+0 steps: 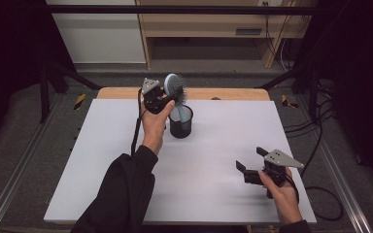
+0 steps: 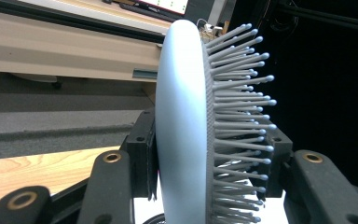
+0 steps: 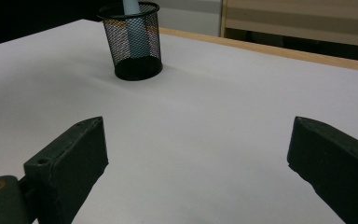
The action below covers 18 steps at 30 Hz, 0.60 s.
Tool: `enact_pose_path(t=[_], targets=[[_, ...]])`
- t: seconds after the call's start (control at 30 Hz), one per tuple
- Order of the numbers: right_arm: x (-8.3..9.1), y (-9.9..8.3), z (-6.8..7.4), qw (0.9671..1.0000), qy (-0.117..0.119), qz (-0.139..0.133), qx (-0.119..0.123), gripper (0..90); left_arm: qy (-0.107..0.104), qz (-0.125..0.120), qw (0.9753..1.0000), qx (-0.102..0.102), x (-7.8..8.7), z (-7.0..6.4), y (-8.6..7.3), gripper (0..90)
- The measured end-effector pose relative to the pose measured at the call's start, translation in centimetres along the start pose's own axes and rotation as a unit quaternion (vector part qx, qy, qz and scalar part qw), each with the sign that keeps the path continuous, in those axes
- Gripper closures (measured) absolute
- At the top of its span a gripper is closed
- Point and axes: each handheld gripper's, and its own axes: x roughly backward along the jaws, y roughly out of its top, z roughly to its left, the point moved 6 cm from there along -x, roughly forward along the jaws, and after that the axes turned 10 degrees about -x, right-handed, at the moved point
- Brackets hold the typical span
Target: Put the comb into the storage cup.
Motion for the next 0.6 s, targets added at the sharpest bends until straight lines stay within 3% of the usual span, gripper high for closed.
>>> enact_pose_path(t=[0.6], targets=[[-0.08, -0.05, 0.08, 1.0000, 0.002, 0.002, 0.002, 5.2, 0.001, 0.003, 1.0000, 0.009, 0.05, 0.38, -0.80, 51.2]])
